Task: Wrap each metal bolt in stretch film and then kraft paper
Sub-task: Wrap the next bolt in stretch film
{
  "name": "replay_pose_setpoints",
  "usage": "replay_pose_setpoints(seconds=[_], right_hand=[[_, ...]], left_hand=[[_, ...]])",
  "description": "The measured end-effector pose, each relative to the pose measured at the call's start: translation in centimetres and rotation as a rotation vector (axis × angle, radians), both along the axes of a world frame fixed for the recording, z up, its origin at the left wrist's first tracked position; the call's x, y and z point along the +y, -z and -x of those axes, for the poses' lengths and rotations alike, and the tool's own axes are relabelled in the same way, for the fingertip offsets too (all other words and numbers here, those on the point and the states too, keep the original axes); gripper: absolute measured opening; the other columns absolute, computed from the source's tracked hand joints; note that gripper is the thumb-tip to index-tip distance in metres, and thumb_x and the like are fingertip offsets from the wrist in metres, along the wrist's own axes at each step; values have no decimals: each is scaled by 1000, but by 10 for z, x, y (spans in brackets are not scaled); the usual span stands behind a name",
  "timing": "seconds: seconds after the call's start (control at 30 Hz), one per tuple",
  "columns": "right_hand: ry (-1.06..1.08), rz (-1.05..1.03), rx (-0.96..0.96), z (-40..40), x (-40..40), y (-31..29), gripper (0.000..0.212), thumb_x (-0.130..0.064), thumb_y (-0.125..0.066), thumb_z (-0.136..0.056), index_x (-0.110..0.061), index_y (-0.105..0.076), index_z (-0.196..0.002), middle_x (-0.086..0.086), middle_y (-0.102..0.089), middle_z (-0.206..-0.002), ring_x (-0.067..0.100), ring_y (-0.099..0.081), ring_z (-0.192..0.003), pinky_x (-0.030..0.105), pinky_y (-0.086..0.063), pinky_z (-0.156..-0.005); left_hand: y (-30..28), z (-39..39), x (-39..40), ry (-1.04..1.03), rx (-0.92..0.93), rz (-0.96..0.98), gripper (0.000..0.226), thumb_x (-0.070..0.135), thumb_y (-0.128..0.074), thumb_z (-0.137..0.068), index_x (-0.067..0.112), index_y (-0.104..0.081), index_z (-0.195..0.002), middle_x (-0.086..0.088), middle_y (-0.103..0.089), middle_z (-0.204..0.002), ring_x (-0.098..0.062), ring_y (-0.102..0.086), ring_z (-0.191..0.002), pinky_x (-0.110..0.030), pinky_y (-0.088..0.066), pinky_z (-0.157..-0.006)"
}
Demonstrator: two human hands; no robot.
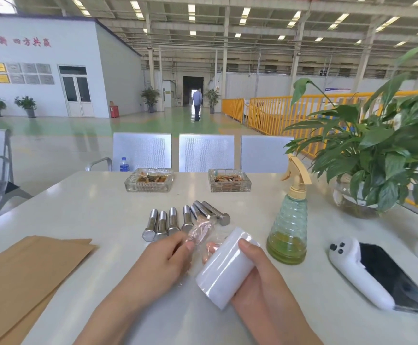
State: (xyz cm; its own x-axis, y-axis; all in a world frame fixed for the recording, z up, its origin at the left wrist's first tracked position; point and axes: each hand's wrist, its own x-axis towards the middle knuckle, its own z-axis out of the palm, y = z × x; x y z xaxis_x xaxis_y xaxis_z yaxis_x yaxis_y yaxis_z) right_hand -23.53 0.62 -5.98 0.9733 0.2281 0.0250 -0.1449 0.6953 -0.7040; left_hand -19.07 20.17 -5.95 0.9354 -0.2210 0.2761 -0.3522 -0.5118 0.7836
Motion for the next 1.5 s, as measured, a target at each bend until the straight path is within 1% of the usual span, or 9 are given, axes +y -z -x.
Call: replay_pose_setpoints(seconds=[0.2, 0.33, 0.57, 0.67, 0.8, 0.97, 1.17, 1.3, 1.5], right_hand=[[-40, 12, -10, 2, 0, 0, 61, -28, -89, -67, 0, -74, -119, 27, -68, -126, 39, -68, -116, 52, -55, -98], [-52, 17, -7, 2, -1, 2, 53, -20, -71, -83, 0, -67, -132, 26, -65, -133, 40, -62, -125, 55, -41, -114], [64, -33, 47, -2, -6, -3, 47, -29, -65, -86, -4, -67, -126, 20, -70, -106, 32, -68, -96, 46, -54, -88], [46, 1, 53, -3, -6, 0, 35, -26, -70, -84, -5, -79, -111, 17, -75, -108, 29, -75, -94, 42, -61, -76], [11, 24, 67, -7, -4, -4, 35, -21, -70, -86, -4, -77, -115, 25, -72, -120, 39, -73, -107, 43, -63, -76], [-4, 5, 14, -4, -8, -1, 45, -26, -65, -90, -6, -67, -130, 22, -73, -116, 33, -75, -99, 41, -63, -74], [-2, 40, 1, -3, -7, 1, 48, -31, -65, -86, -9, -71, -128, 18, -73, -118, 28, -74, -102, 41, -61, -78], [43, 25, -8, -5, -9, 2, 44, -30, -64, -90, -9, -71, -127, 18, -73, -111, 28, -73, -95, 43, -61, -80], [19, 19, -17, -4, -9, 0, 38, -35, -59, -94, -14, -76, -120, 15, -75, -110, 25, -75, -97, 37, -61, -73]], left_hand=[[-1, 1, -7, -70, -160, 16, 21, 16, -71, -93, 15, -58, -77, 10, -60, -54, -3, -51, -47, -14, -33, -49], [3, 0, -11, -108, -177, -60, 17, 22, -64, -97, 25, -54, -84, 17, -60, -59, -5, -53, -57, -16, -37, -54], [2, -5, -9, 2, 186, 181, 34, 47, -41, -95, 22, -53, -75, 9, -47, -66, -12, -44, -59, -37, -37, -64], [2, -3, -7, 49, 103, 125, 29, 45, -49, -97, 24, -54, -78, 4, -54, -69, -13, -49, -63, -37, -39, -67], [2, -2, -9, 66, 99, 309, 19, 22, -68, -92, 7, -57, -92, -17, -73, -88, -28, -69, -66, -39, -51, -62], [2, -2, -11, 31, 125, 289, 21, 12, -60, -100, 19, -42, -90, -8, -76, -83, -19, -51, -54, -22, -40, -48], [11, -5, -13, -89, -67, 36, 19, 24, -57, -100, 29, -52, -83, 14, -53, -62, -5, -47, -57, -27, -38, -60], [5, -7, -16, -62, 293, 335, 33, 40, -46, -106, 23, -70, -92, 7, -59, -68, -14, -54, -64, -33, -42, -64], [3, -4, -7, 31, 99, 310, 35, 31, -66, -99, 1, -55, -86, 0, -69, -76, -17, -52, -58, -25, -40, -53]])
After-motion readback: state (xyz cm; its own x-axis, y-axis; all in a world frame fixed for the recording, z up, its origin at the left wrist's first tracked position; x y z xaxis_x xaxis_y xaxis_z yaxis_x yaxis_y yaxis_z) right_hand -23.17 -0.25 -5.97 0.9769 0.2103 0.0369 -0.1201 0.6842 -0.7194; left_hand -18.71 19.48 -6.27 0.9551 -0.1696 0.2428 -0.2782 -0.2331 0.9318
